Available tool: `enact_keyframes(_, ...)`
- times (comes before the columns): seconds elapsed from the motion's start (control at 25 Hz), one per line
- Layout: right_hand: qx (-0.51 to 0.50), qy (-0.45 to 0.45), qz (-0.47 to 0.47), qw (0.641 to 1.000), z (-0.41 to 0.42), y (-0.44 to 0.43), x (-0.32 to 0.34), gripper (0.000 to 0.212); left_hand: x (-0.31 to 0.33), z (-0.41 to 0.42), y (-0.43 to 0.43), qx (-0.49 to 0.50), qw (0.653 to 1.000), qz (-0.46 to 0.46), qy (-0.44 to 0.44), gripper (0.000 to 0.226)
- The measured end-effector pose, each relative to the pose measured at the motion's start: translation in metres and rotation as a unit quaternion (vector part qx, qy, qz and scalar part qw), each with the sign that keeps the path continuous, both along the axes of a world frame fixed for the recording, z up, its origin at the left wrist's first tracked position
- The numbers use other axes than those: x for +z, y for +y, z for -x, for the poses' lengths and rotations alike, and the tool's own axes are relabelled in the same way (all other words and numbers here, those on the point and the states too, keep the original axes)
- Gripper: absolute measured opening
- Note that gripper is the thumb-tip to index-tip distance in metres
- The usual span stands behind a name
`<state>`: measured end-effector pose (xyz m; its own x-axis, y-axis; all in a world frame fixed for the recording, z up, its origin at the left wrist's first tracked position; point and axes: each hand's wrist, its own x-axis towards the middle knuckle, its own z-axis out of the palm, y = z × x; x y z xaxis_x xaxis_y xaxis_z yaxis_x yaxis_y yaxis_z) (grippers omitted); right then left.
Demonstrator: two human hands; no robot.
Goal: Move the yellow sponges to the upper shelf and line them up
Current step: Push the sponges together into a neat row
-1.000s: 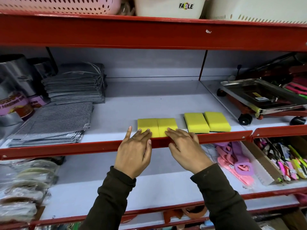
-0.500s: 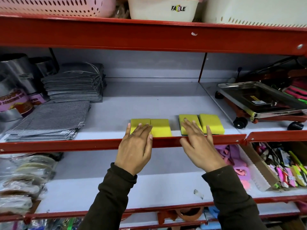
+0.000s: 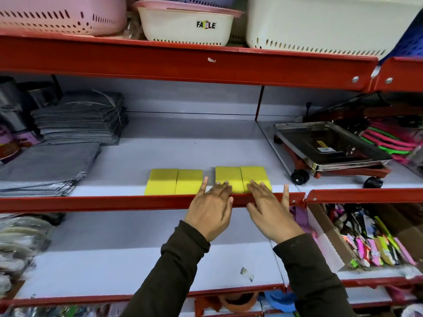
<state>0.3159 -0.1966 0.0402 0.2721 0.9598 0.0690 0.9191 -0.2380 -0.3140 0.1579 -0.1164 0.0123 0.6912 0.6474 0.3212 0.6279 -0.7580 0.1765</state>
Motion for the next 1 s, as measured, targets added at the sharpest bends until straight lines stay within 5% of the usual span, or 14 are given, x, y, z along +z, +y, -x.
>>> enact_keyframes(1.0,0.042,-0.012,0.000,0.999,0.037,-0.001,0.001,0.059,0.010,0.029,-0.012,0.059,0.998,0.025,0.000,0.083)
